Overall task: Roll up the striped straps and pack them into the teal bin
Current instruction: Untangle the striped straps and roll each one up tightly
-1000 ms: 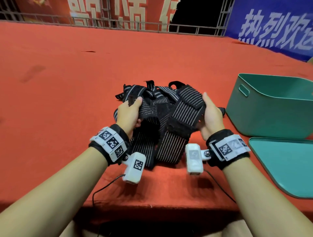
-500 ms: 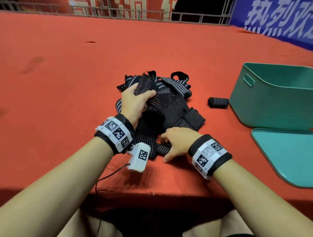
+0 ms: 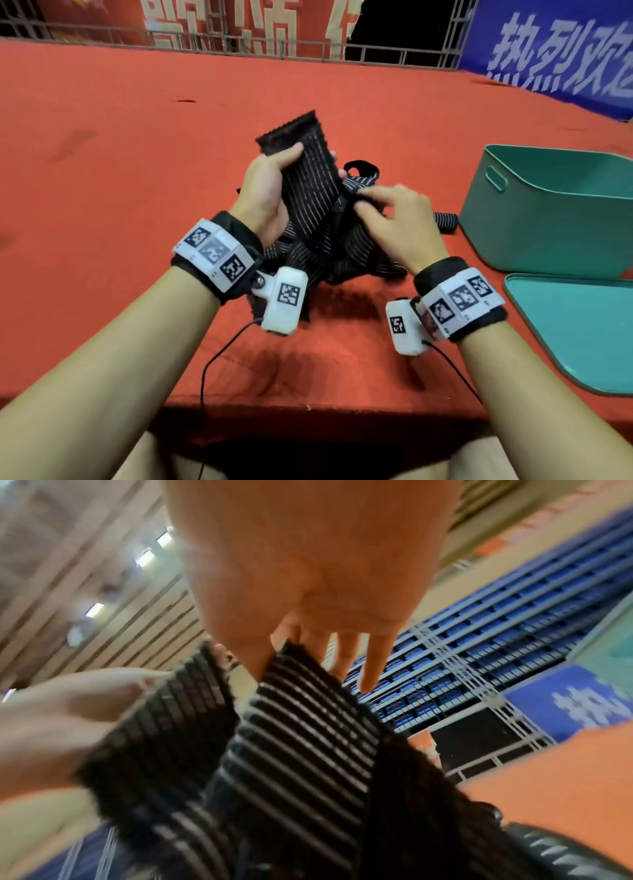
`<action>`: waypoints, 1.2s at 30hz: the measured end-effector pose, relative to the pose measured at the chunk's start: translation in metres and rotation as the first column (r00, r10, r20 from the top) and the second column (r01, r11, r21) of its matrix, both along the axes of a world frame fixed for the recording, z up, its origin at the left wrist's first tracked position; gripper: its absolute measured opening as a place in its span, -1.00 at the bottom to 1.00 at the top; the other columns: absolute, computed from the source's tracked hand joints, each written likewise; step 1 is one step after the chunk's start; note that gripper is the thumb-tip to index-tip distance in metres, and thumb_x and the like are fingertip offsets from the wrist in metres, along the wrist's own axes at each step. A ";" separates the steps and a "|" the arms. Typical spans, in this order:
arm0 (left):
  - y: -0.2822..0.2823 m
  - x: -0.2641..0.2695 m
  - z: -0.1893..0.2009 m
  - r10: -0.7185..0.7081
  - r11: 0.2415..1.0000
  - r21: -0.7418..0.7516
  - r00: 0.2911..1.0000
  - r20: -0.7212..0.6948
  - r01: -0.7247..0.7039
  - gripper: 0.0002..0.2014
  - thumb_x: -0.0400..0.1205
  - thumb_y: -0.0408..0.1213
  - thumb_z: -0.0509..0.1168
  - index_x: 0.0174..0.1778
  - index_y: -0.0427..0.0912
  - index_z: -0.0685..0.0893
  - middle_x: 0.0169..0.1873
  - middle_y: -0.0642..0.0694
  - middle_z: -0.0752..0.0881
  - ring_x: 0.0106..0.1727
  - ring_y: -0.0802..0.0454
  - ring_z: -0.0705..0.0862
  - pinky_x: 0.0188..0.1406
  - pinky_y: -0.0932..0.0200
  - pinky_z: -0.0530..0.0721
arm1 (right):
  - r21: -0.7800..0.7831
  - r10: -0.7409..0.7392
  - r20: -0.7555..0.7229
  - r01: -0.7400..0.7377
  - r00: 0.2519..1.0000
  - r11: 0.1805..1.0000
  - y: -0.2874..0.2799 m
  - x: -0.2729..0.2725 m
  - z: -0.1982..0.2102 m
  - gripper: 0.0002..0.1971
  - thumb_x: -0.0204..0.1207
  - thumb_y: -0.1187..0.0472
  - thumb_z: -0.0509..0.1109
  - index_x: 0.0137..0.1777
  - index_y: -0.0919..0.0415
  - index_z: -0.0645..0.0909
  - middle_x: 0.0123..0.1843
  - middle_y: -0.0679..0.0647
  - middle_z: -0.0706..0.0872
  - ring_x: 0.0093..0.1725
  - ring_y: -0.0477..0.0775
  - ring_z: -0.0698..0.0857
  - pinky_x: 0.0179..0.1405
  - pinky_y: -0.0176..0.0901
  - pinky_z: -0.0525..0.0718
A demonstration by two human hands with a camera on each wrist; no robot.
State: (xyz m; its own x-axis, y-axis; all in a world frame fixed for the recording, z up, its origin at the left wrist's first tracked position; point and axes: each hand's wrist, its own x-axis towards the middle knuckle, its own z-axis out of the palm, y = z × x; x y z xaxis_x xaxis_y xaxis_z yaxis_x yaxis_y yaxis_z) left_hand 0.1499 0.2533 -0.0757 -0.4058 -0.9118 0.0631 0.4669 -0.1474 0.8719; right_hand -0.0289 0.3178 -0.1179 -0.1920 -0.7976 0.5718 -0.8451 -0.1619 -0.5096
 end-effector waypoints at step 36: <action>0.018 -0.026 -0.053 -0.016 0.997 -0.077 0.978 0.209 0.033 -0.74 0.81 -0.17 0.23 0.26 -0.17 0.77 0.16 -0.14 0.85 0.24 -0.07 0.82 0.33 -0.05 0.73 | -0.039 0.104 0.832 -0.130 0.545 0.991 -0.010 0.019 -0.033 -0.72 0.58 0.18 0.54 0.24 0.19 0.65 0.00 0.11 0.90 0.08 0.19 0.87 0.28 0.35 0.75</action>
State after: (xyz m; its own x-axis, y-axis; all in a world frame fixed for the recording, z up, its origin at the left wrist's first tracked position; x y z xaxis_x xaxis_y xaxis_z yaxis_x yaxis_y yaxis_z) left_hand 0.1243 0.2717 -0.1287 -0.4395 -0.8970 0.0466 0.2709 -0.0830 0.9590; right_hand -0.0095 0.3078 -0.1512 -0.4746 -0.8599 0.1879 -0.0179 -0.2040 -0.9788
